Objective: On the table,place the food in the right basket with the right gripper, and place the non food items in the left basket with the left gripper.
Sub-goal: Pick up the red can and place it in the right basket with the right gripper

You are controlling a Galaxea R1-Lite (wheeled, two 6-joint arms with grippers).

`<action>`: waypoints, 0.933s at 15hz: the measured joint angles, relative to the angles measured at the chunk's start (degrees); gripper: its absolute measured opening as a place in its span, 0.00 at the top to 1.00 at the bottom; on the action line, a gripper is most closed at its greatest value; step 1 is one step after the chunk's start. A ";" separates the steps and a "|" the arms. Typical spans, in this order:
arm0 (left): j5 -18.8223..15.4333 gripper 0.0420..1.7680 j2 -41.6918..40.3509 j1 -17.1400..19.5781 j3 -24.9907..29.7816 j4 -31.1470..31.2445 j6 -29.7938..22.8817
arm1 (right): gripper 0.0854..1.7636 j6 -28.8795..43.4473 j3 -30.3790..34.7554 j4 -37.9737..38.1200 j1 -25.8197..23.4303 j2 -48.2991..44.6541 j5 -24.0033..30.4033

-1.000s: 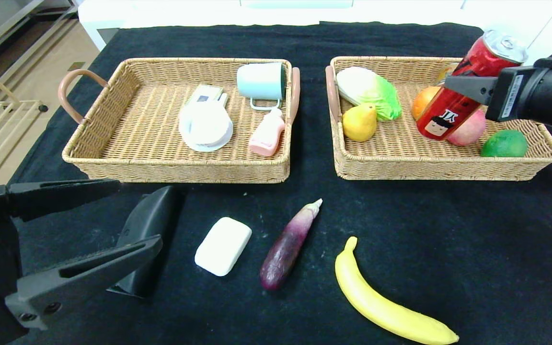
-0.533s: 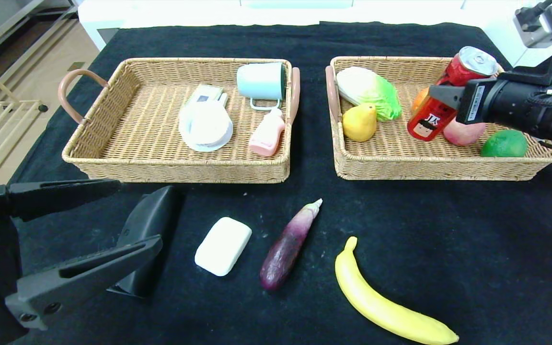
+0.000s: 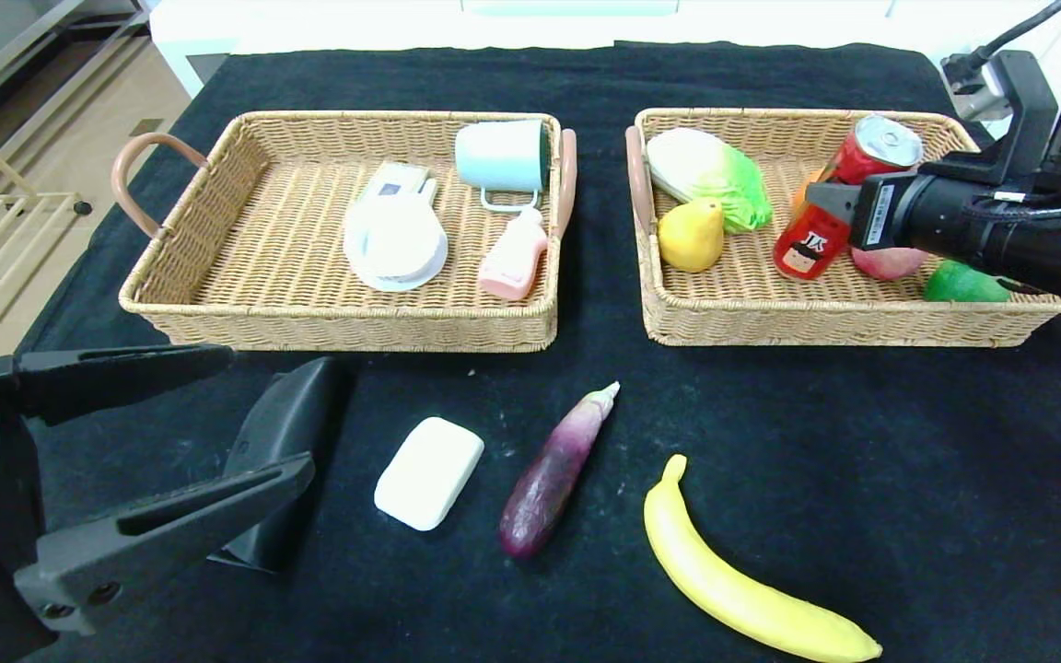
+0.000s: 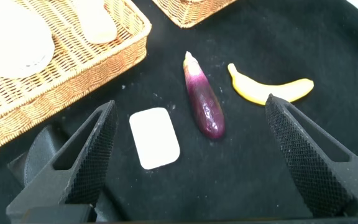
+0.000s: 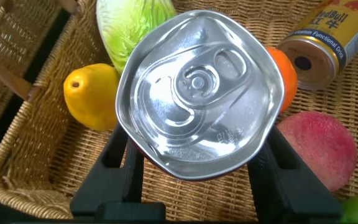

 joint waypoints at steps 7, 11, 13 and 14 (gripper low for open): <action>0.00 0.03 0.01 0.00 0.00 -0.05 0.00 | 0.46 -0.07 -0.66 0.05 -0.44 0.94 0.26; -0.01 0.03 0.09 0.00 0.00 -0.05 -0.02 | 0.29 0.00 -0.30 -0.09 -0.39 0.83 0.02; -0.01 0.03 0.12 0.00 0.00 0.00 -0.02 | 0.23 -0.05 -0.22 -0.06 -0.37 0.56 0.09; -0.01 0.03 0.15 0.00 0.00 0.00 0.00 | 0.21 -0.10 0.09 0.00 -0.23 0.34 0.06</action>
